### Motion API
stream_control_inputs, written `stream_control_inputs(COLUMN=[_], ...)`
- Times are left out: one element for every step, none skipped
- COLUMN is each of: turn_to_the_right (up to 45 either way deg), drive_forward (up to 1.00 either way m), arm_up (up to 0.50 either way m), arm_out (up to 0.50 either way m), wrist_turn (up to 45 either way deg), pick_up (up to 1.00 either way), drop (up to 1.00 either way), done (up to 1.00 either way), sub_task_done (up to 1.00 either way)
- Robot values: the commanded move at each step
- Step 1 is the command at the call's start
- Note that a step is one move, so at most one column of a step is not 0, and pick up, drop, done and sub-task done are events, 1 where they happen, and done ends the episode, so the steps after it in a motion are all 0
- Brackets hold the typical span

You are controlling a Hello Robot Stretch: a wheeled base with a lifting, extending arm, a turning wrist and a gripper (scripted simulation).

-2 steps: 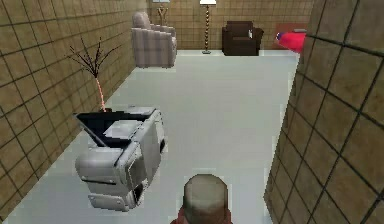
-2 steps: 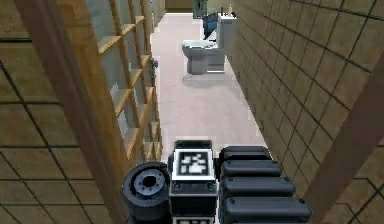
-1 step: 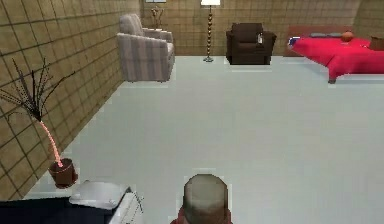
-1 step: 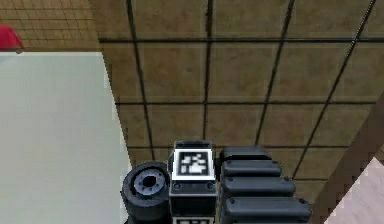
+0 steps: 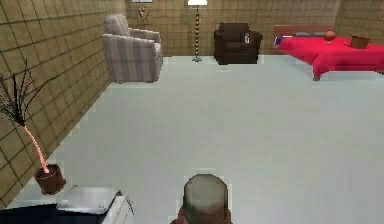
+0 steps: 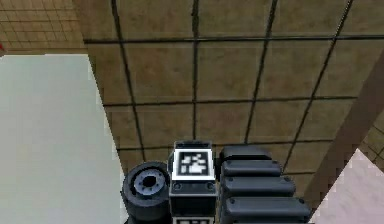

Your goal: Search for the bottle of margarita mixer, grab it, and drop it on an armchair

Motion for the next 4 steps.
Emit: stream_control_inputs(turn_to_the_right=[0.0, 0.0, 0.0, -3.0], drive_forward=[0.45, 1.0, 1.0, 0.0], arm_up=[0.0, 0.0, 0.0, 0.0], arm_out=[0.0, 0.0, 0.0, 0.0], wrist_turn=[0.0, 0.0, 0.0, 0.0], pick_up=[0.0, 0.0, 0.0, 0.0], drop=[0.0, 0.0, 0.0, 0.0], done=[0.0, 0.0, 0.0, 0.0], sub_task_done=[0.0, 0.0, 0.0, 0.0])
